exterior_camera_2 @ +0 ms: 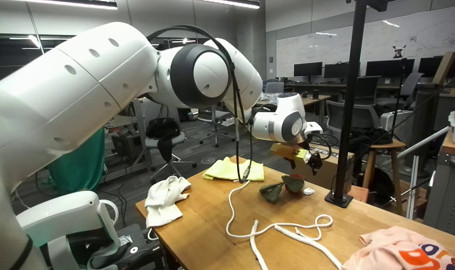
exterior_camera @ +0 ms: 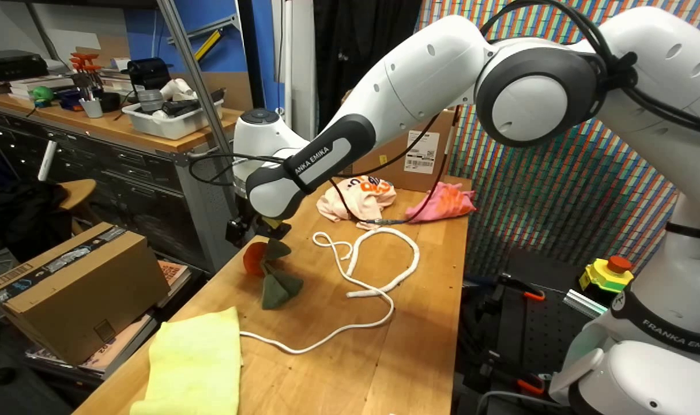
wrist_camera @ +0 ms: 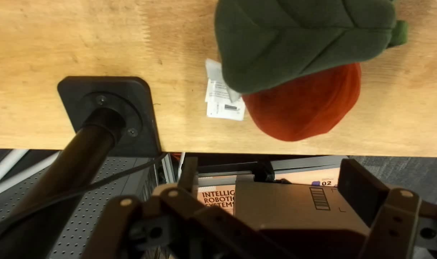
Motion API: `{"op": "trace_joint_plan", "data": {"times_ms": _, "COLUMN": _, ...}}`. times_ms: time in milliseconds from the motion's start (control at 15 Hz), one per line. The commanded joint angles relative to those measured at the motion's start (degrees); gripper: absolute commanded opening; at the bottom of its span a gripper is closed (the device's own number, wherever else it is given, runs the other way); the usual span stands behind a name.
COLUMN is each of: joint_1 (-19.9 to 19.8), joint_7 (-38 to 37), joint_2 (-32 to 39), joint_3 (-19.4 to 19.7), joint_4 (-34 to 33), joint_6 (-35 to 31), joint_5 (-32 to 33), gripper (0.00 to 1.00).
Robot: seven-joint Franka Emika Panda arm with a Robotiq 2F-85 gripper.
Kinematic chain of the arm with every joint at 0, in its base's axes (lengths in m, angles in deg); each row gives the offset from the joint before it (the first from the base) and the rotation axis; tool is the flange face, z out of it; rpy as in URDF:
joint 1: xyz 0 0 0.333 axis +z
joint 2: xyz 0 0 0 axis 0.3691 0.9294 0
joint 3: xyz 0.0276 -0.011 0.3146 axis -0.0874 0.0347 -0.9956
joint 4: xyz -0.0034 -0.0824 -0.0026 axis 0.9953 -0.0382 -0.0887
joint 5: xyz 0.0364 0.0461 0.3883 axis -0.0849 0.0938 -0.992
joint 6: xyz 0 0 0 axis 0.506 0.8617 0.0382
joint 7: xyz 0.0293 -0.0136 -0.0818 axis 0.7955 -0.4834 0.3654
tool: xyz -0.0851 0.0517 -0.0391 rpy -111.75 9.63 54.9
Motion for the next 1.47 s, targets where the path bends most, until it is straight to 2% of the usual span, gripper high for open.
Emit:
{"op": "trace_joint_plan", "data": {"times_ms": 0, "joint_1": 0.13, "joint_7": -0.68, "joint_2": -6.96, "joint_3": 1.00, "joint_4": 7.74, "joint_6": 0.64, "joint_5": 0.96, "gripper": 1.00}}
{"op": "trace_joint_plan", "data": {"times_ms": 267, "joint_1": -0.69, "joint_7": -0.32, "joint_2": -13.82, "joint_3": 1.84, "joint_4": 17.04, "joint_6": 0.12, "joint_5": 1.54, "gripper": 1.00}}
{"op": "trace_joint_plan", "data": {"times_ms": 867, "joint_1": -6.23, "joint_7": -0.33, "joint_2": -26.97, "joint_3": 2.66, "joint_4": 38.66, "joint_6": -1.88, "joint_5": 0.59, "gripper": 1.00}}
{"op": "trace_joint_plan", "data": {"times_ms": 1400, "joint_1": -14.74, "joint_7": 7.78, "joint_2": -34.41, "joint_3": -1.43, "joint_4": 51.83, "joint_6": -1.47, "joint_5": -6.01, "gripper": 1.00}}
